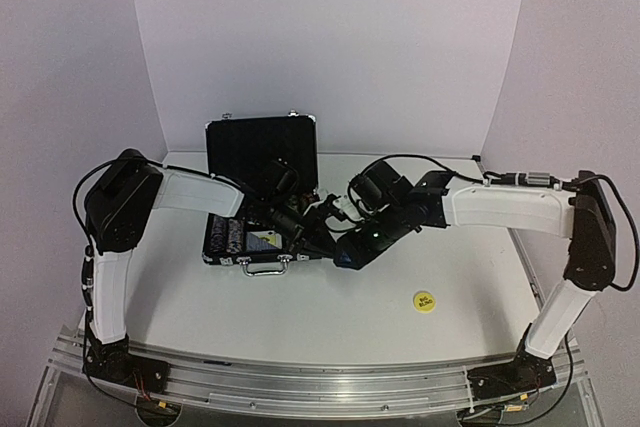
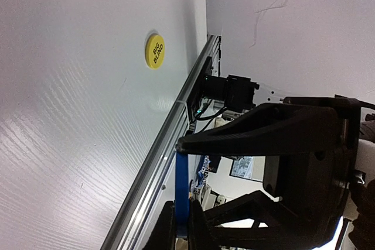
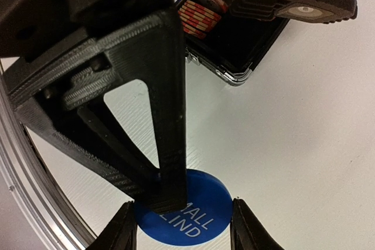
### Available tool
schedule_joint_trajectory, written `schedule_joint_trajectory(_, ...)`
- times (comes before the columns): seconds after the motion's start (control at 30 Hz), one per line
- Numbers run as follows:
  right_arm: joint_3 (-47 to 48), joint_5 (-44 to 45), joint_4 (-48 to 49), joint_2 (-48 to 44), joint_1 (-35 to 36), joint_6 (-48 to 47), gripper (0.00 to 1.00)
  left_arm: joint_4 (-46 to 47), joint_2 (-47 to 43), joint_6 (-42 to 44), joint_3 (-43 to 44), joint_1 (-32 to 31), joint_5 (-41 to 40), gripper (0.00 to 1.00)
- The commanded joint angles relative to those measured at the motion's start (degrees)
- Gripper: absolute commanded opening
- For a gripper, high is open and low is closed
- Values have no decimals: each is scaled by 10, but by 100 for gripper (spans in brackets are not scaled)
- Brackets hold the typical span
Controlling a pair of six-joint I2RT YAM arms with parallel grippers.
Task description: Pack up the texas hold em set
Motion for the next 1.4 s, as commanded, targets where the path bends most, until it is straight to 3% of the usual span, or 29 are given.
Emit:
schedule_joint_trajectory(0.0, 13, 22, 11, -10, 1, 24, 69, -17, -7, 22, 9, 0, -15, 0)
schedule_joint_trajectory(0.07, -2, 39, 11, -30, 1, 46, 90, -28, -16, 31, 10, 7, -40, 0)
schedule_joint_trajectory(0.13, -34, 68, 11, -59, 1, 79, 95, -36, -39, 39, -3, 28, -91, 0)
schedule_joint_trajectory(0.3, -145, 182, 2, -157, -11, 186, 98, -91, -98, 69, -54, 117, -230, 0)
schedule_joint_trajectory(0.57, -249, 172, -56, -221, -90, 302, 96, -160, -125, 101, -93, 173, -375, 0)
schedule_joint_trajectory(0.9, -280, 160, -67, -200, -110, 337, 94, -164, -111, 98, -110, 182, -357, 2)
schedule_joint_trajectory(1.17, -253, 138, -71, -98, -114, 332, 82, -196, -145, 111, -109, 182, -406, 48)
schedule_joint_trajectory(1.37, -248, 111, -70, -62, -114, 330, 77, -180, -193, 127, -113, 182, -393, 83)
